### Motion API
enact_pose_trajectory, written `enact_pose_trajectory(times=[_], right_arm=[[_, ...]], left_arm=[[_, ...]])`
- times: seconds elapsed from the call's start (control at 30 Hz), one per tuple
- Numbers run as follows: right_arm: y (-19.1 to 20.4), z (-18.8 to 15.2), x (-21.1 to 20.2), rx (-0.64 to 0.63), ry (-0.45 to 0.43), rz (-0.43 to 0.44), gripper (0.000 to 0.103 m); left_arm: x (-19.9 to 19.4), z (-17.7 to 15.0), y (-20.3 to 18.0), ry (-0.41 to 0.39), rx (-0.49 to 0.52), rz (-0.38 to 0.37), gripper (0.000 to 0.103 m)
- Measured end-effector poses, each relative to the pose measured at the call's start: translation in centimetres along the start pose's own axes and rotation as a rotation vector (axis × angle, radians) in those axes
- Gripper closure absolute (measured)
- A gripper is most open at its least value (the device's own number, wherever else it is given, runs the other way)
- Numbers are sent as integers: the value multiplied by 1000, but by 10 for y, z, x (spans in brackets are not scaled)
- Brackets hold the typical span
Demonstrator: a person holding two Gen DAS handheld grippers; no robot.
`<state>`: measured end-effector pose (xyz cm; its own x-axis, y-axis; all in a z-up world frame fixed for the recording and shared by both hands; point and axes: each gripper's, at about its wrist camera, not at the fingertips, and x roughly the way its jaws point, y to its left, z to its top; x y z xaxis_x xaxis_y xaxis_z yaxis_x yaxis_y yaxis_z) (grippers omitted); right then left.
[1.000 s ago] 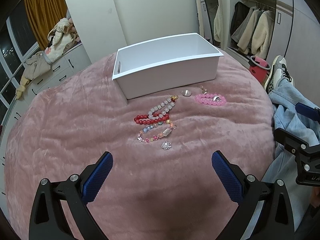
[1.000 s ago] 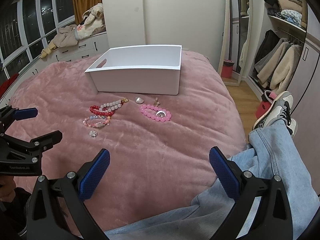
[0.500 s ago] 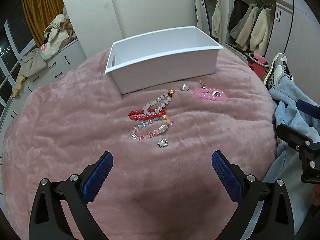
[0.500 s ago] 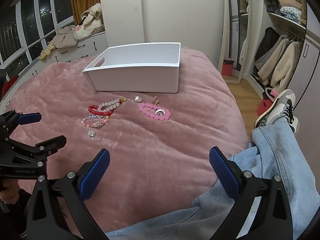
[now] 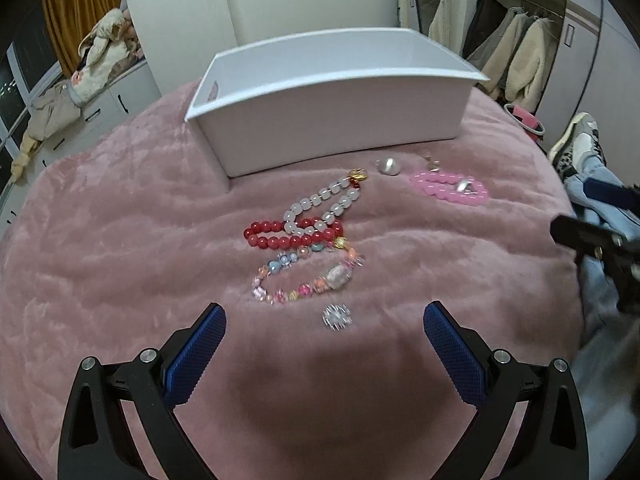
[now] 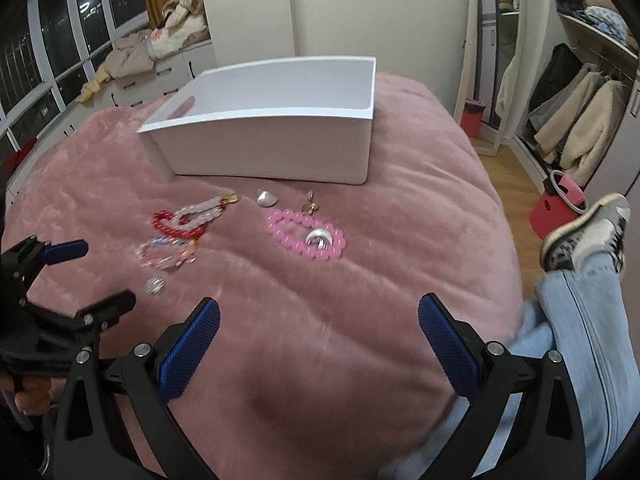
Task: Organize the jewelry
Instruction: 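Grasp the multicolor charm bracelet with left tool while right tool grasps pink bead bracelet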
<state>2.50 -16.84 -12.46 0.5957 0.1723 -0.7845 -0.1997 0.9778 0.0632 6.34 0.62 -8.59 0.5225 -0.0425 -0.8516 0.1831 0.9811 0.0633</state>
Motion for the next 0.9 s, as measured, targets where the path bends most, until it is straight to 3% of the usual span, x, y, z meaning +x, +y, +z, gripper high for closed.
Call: enact_pose_trajectory(times=[0.1, 0.23, 0.37, 0.5, 0.57, 0.73, 0.77, 0.8, 0.9], right_arm=[[-4, 14, 32, -7, 23, 18, 12], [-3, 20, 63, -41, 46, 77, 30], [10, 25, 91, -122, 73, 95, 42], [13, 29, 112, -154, 96, 84, 48], [12, 30, 111, -148, 96, 110, 62], [10, 33, 101, -139, 71, 121, 76], [8, 33, 100, -129, 68, 126, 86], [4, 34, 95, -113, 61, 135, 86], [-5, 31, 80, -76, 36, 153, 86]], left_arm=[[22, 2, 10, 15, -25, -36, 3], [45, 2, 16, 21, -12, -36, 4], [60, 2, 19, 25, 13, -47, 19], [74, 2, 14, 38, 49, -12, 21], [76, 3, 13, 37, 64, -5, 32], [69, 6, 16, 31, 67, -17, 69], [68, 7, 17, 33, 65, -20, 78], [67, 7, 18, 34, 61, -32, 84], [61, 7, 24, 37, 38, -68, 87]])
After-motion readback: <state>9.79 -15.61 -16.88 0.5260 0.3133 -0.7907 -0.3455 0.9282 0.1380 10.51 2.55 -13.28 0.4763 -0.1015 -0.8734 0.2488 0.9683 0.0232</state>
